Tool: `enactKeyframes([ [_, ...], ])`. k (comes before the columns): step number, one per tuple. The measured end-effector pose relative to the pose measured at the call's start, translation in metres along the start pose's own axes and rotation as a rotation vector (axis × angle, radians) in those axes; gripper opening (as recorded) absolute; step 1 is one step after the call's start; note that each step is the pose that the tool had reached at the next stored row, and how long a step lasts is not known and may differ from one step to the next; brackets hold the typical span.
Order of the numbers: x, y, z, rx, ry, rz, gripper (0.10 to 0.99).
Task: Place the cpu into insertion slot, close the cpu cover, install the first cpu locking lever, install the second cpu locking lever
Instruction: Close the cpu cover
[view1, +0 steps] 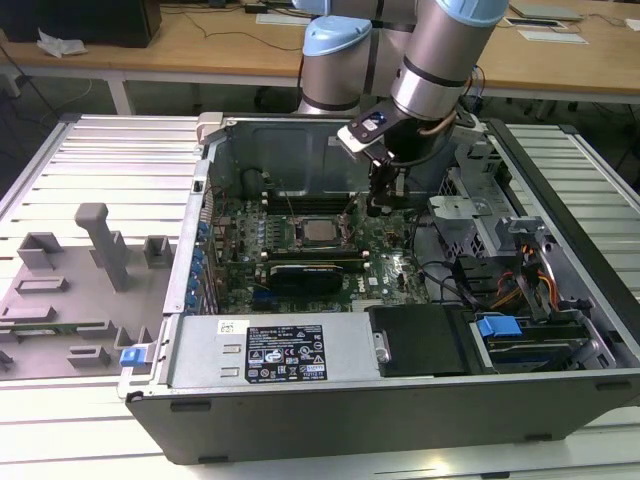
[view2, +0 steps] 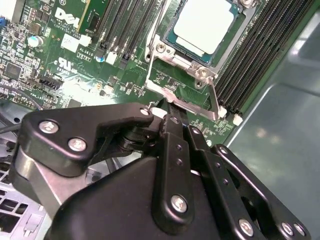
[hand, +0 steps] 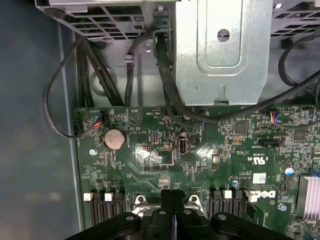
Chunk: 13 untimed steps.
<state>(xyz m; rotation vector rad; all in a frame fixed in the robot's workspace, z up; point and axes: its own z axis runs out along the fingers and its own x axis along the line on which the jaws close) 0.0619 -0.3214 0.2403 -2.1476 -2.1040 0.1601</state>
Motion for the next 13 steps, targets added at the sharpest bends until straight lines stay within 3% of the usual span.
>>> enactKeyframes([
  [13,-0.0004,-0.0193,0.0033,-0.003,0.0001,0.0,0.106],
])
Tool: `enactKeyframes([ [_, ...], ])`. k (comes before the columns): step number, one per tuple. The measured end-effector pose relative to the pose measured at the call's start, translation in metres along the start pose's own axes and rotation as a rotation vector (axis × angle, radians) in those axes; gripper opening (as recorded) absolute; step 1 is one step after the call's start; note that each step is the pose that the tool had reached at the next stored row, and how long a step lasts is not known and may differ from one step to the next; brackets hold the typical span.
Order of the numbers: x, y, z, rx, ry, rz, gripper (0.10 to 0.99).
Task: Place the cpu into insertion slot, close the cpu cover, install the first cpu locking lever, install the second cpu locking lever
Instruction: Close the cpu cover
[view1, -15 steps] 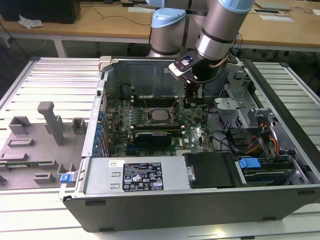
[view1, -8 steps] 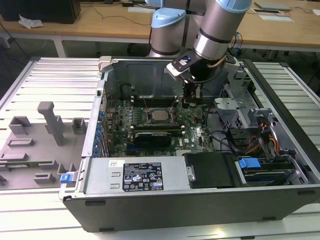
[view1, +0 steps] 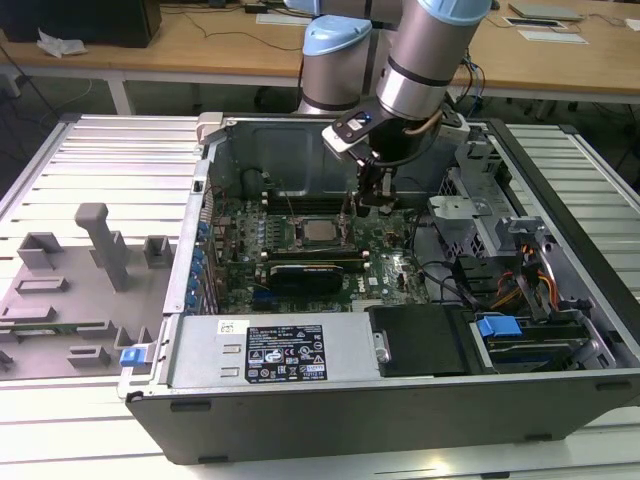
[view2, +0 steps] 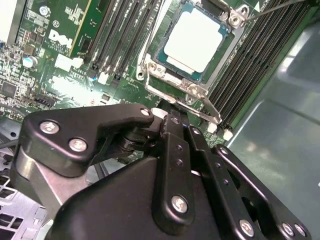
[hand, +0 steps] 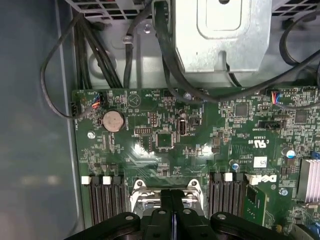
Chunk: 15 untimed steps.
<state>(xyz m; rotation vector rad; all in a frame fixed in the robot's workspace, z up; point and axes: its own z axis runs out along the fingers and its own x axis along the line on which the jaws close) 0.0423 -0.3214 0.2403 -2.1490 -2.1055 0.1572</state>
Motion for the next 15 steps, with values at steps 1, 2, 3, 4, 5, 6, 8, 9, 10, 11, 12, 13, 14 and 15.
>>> enactKeyframes([
  [1,0.0,-0.0008,0.0001,0.0,0.0,0.0,0.106],
  [2,0.0,-0.0016,0.0002,0.0,0.0,0.0,0.106],
  [3,-0.0001,-0.0029,0.0005,-0.001,0.0,0.0,0.106],
  [4,-0.0001,-0.0042,0.0007,-0.001,0.0,0.0,0.106],
  [5,-0.0001,-0.0062,0.001,-0.001,0.0,0.0,0.106],
  [6,-0.0002,-0.0085,0.0014,-0.002,0.0,0.0,0.106],
  [8,-0.0002,-0.0115,0.0019,-0.003,0.0,0.0,0.106],
  [9,-0.0003,-0.0124,0.0021,-0.003,0.0001,0.0,0.106],
  [10,-0.0003,-0.014,0.0023,-0.003,0.0,0.0,0.106],
  [11,-0.0003,-0.015,0.0025,-0.003,0.0,0.0,0.106],
  [12,-0.0003,-0.0165,0.0027,-0.004,0.0001,0.0,0.106],
  [13,-0.0004,-0.0177,0.003,-0.005,0.0001,0.0,0.106],
  [14,-0.0004,-0.0204,0.0034,-0.009,0.0,0.0,0.106],
  [15,-0.0005,-0.0227,0.0038,-0.013,0.0002,0.0,0.106],
])
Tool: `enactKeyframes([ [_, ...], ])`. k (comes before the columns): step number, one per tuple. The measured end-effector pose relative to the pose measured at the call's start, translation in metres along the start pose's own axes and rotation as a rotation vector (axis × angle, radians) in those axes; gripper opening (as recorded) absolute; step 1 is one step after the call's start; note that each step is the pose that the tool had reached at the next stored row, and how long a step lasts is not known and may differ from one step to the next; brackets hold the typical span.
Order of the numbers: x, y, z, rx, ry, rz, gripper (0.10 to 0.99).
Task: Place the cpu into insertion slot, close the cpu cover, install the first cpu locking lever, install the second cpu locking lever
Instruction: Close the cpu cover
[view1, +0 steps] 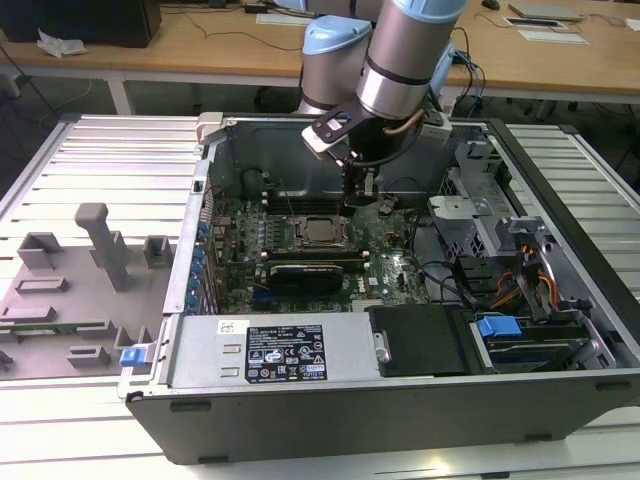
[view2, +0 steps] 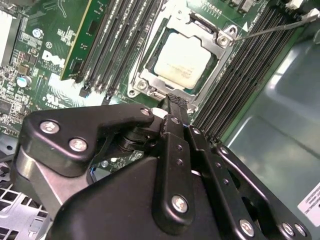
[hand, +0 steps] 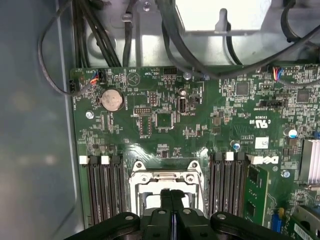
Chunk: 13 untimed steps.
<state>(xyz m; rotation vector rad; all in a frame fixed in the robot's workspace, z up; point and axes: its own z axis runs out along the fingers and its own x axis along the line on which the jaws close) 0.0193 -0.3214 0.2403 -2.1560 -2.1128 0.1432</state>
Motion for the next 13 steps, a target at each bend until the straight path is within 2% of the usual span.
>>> enactKeyframes([
  [2,-0.0001,-0.0042,0.0006,-0.013,0.0002,0.0,0.106],
  [5,-0.0002,-0.0097,0.0018,-0.044,0.0009,-0.001,0.106],
  [6,-0.0002,-0.0127,0.0025,-0.062,0.0014,-0.001,0.106],
  [8,-0.0004,-0.0182,0.0035,-0.088,0.002,-0.002,0.106],
  [10,-0.0006,-0.0237,0.0046,-0.108,0.0036,-0.002,0.106],
  [11,-0.0006,-0.028,0.0057,-0.122,0.0053,-0.003,0.106],
  [13,-0.0007,-0.0331,0.0072,-0.133,0.0057,-0.003,0.106],
])
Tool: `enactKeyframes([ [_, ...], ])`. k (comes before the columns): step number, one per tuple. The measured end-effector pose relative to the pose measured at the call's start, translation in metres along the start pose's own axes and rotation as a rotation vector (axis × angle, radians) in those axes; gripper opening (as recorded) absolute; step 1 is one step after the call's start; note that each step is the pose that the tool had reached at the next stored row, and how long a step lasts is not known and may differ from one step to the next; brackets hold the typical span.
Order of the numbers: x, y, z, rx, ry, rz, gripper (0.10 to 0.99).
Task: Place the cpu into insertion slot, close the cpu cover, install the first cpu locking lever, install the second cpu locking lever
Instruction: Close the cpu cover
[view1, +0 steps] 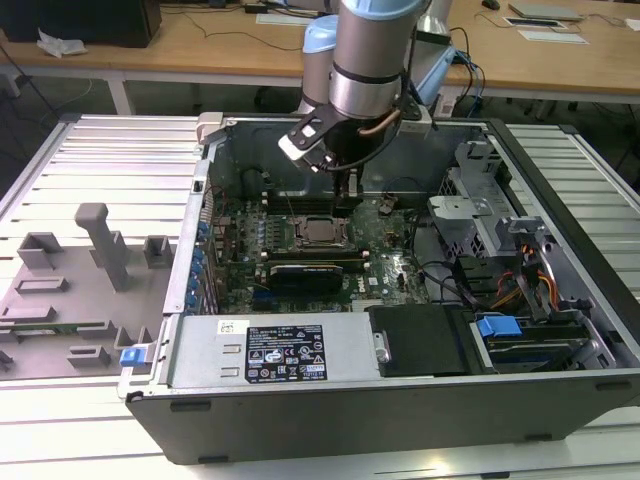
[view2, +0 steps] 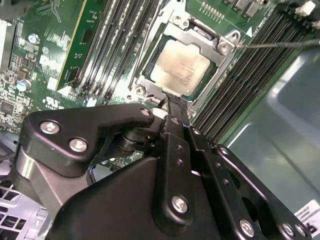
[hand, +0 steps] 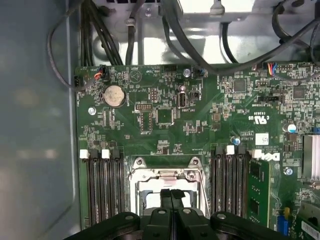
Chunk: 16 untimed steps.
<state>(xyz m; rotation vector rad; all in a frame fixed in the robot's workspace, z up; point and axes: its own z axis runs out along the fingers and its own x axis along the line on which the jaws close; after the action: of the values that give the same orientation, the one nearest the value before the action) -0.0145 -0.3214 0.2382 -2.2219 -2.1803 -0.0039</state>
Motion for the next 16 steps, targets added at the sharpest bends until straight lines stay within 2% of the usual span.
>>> enactKeyframes([
  [3,-0.0007,-0.0103,0.004,-0.021,0.0006,-0.001,0.106],
  [10,-0.0017,-0.0228,0.0101,-0.031,0.0006,-0.001,0.106],
  [16,-0.0017,-0.0243,0.0106,-0.031,0.0007,-0.001,0.106],
])
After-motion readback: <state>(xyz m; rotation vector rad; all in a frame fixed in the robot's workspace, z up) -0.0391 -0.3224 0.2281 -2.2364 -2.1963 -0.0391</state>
